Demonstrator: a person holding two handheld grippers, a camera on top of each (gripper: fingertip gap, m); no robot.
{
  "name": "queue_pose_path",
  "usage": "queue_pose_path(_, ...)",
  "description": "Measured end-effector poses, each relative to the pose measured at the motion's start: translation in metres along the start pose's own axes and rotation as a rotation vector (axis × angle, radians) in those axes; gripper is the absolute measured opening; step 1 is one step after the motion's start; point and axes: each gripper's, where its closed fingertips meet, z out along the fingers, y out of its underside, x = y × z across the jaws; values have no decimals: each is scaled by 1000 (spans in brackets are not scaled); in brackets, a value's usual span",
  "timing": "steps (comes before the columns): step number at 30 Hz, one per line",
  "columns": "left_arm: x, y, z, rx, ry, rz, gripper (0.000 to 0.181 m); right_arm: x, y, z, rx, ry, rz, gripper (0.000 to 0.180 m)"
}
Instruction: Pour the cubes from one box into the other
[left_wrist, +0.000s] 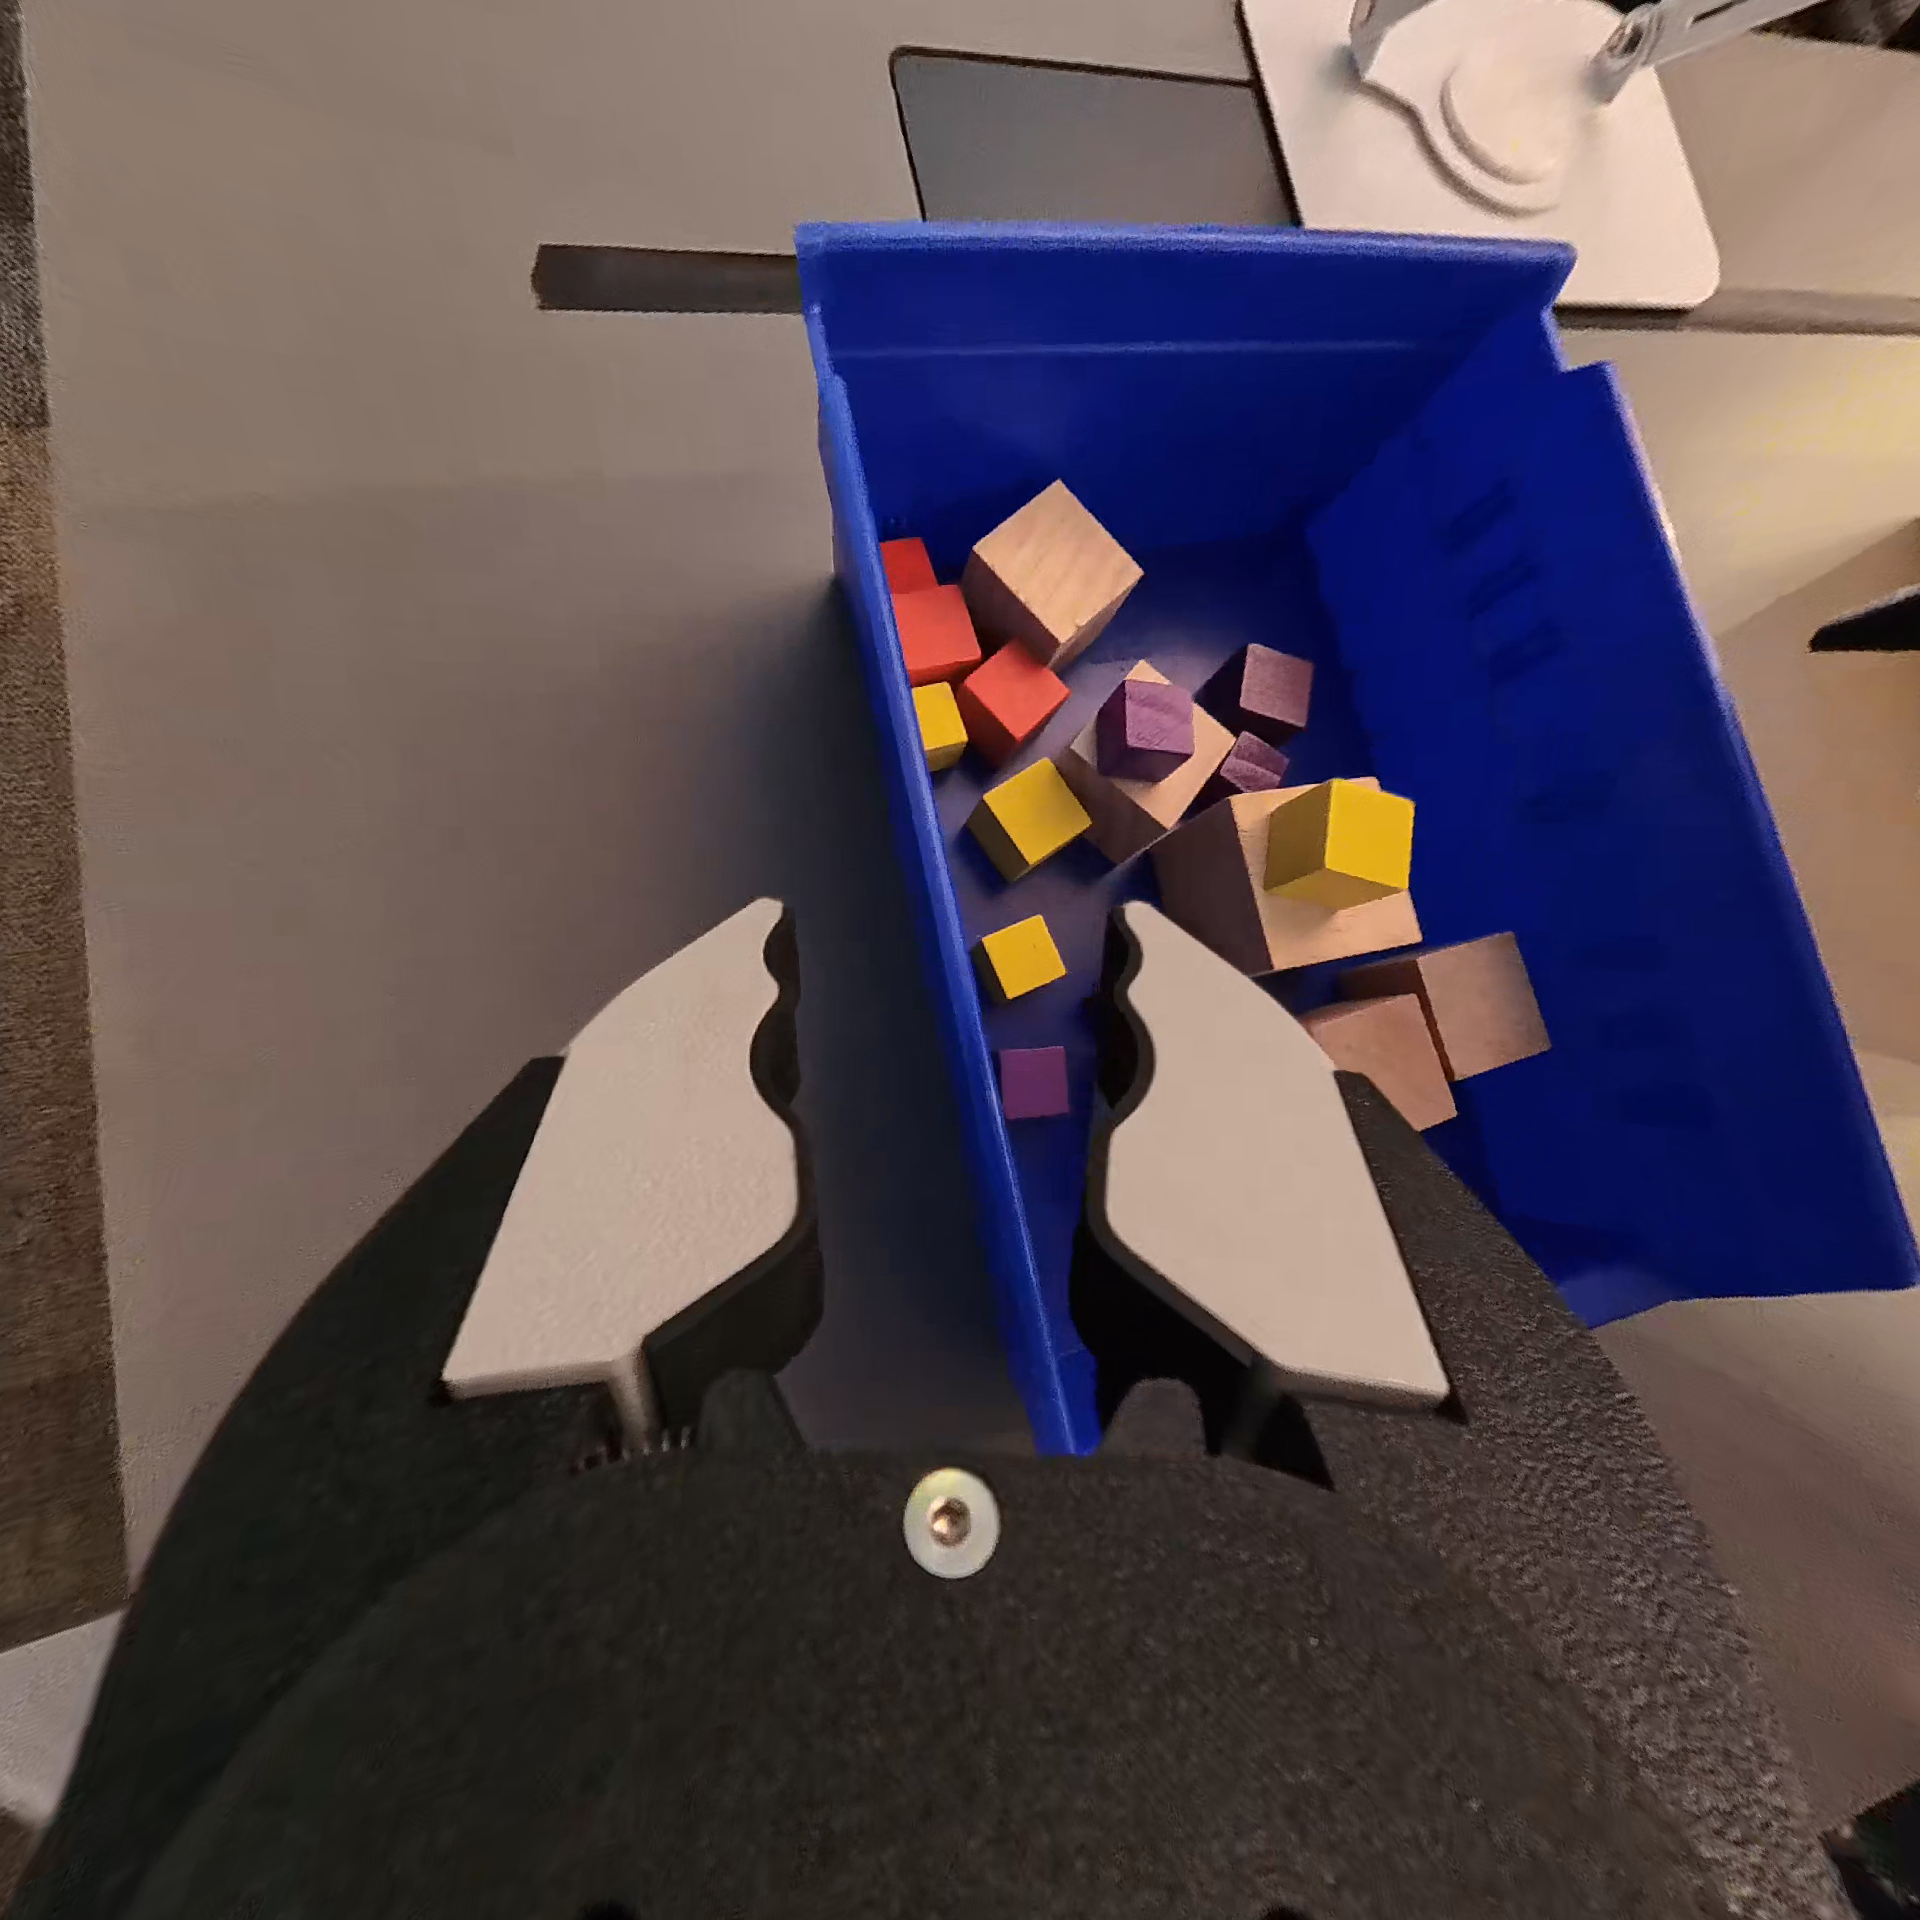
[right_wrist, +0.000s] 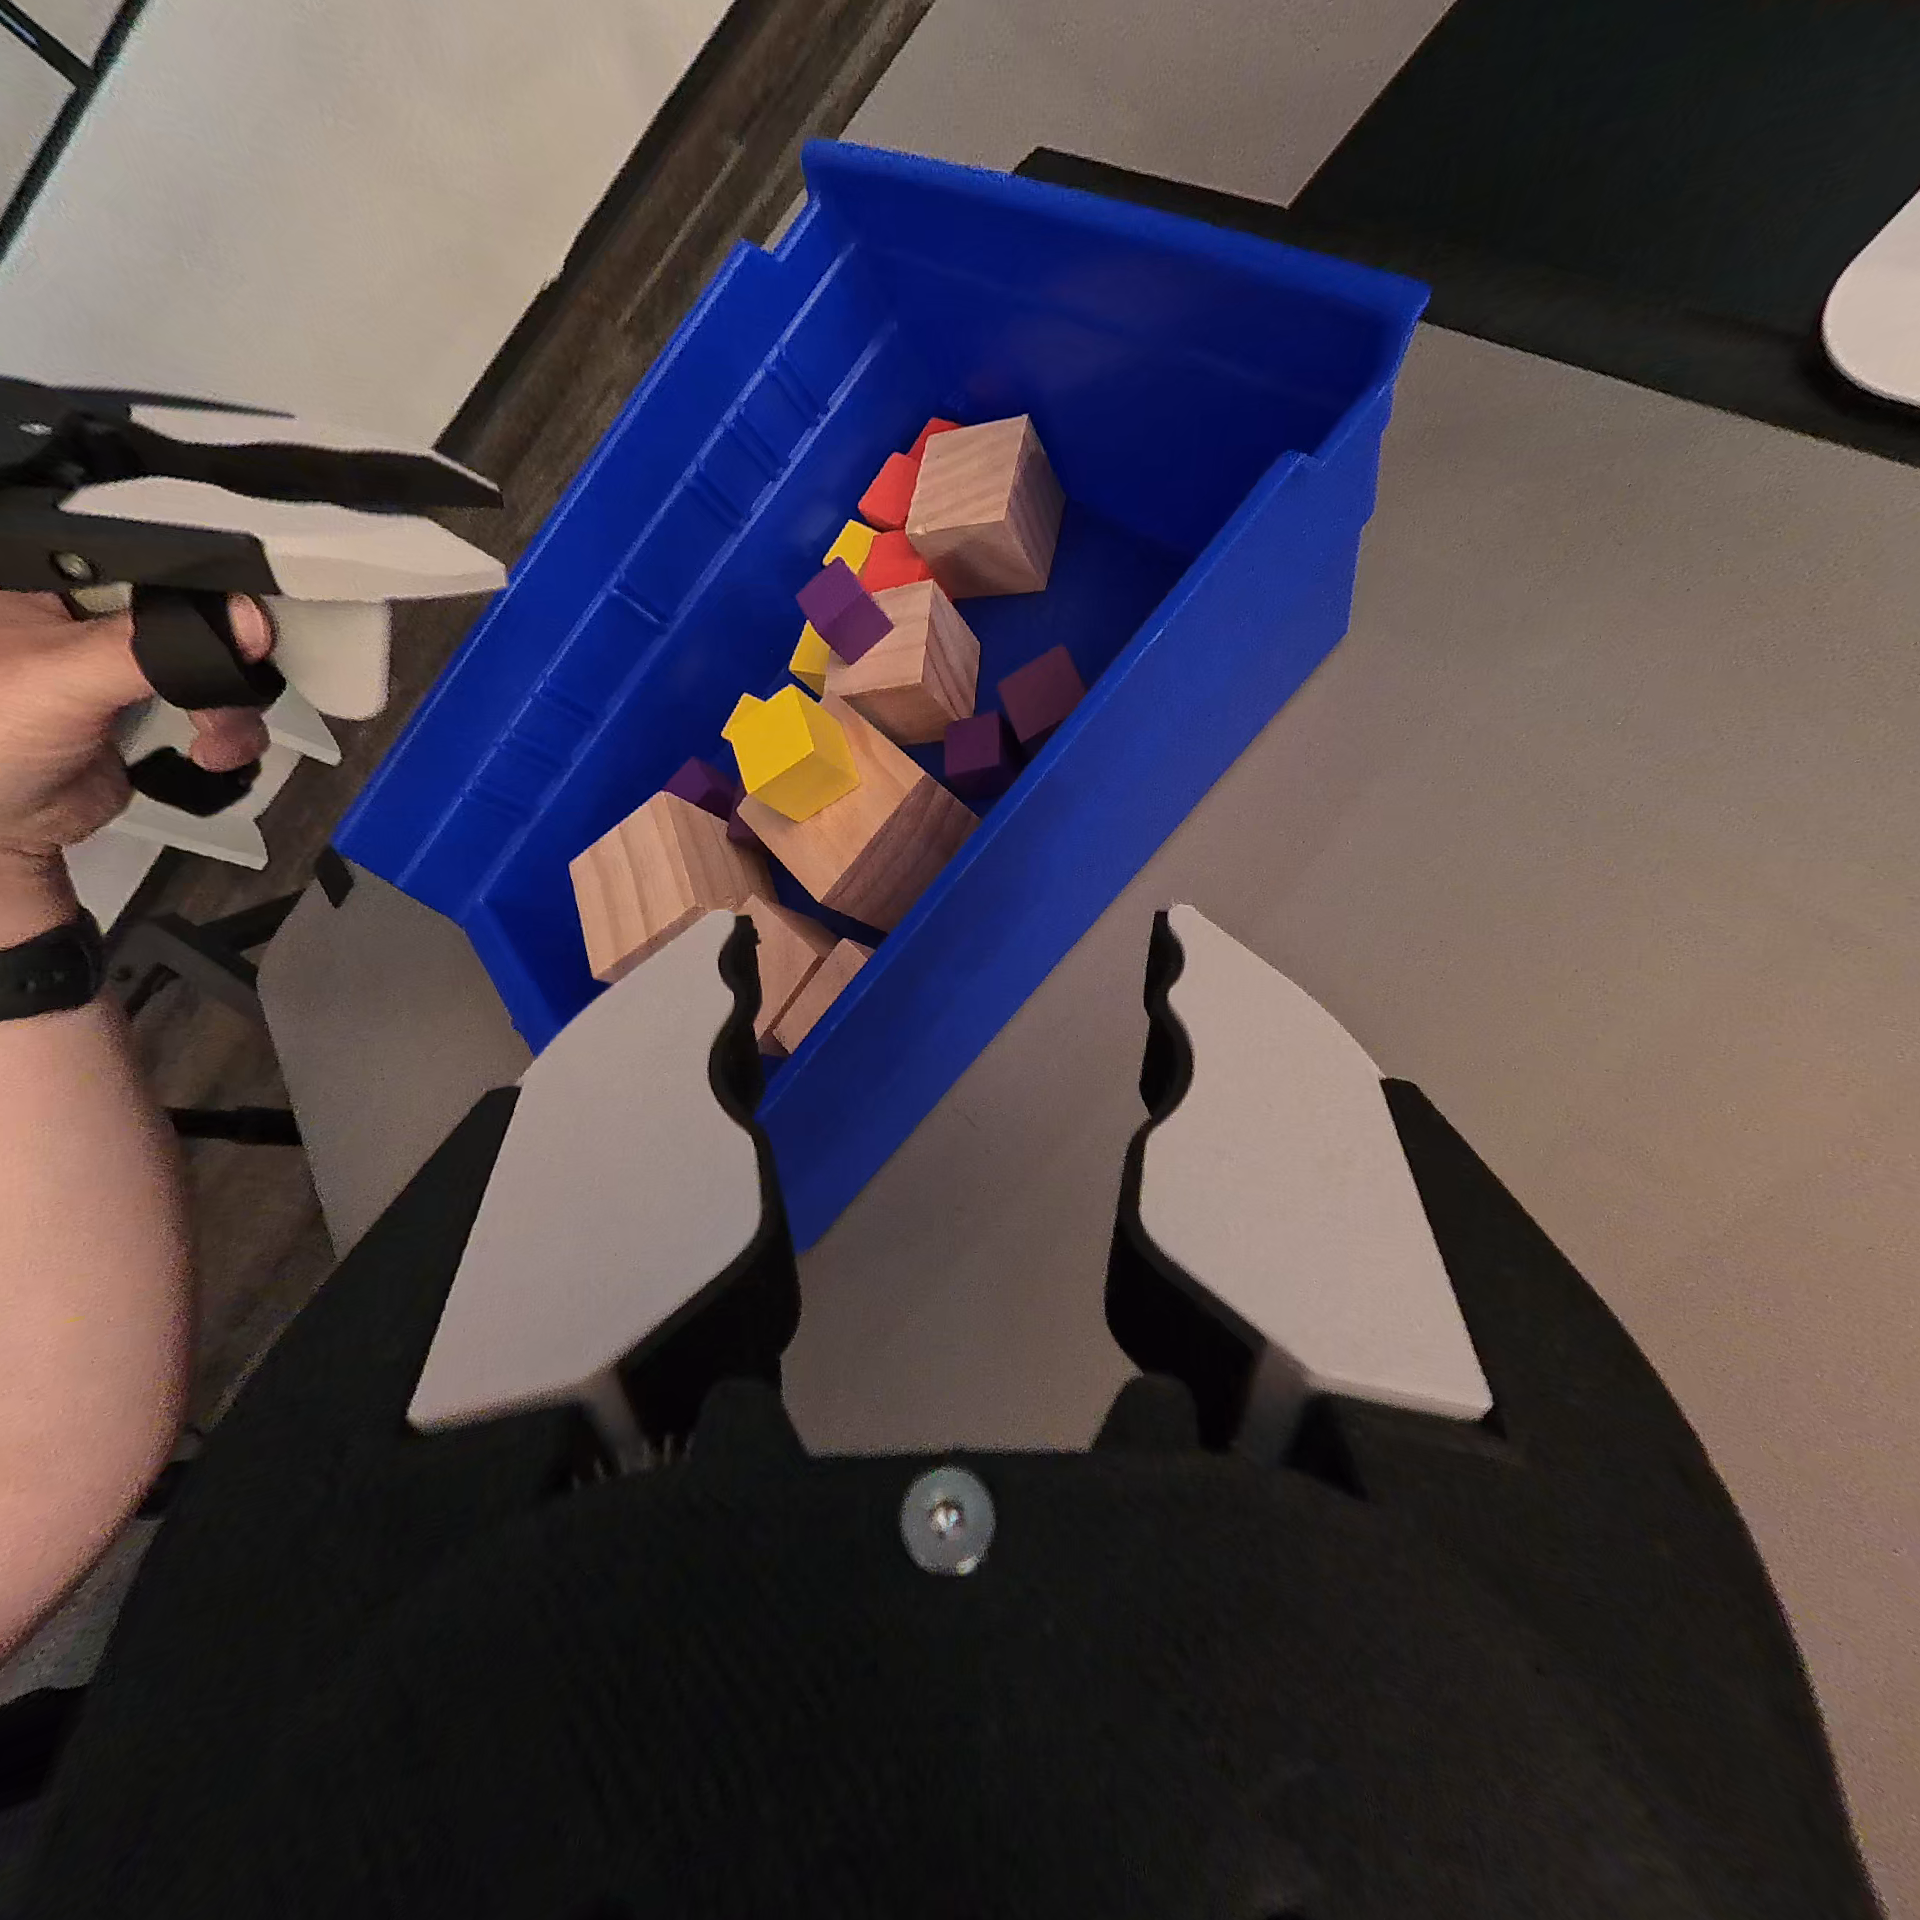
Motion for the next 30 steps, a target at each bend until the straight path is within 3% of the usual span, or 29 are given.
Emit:
queue_pose_path(6,6,-31,-19,159,28,-61,51,13,-4,-5,26,18,-18,72)
queue_pose_path(12,2,-33,-12,88,-45,37,51,16,-5,-2,7,2,-48,72)
queue_pose_path(19,-4,-54,-29,178,-55,58,48,17,-19,-15,54,-28,-63,71)
queue_pose_path(30,-9,-54,-37,212,-26,54,46,14,-46,-47,184,-42,-83,71)
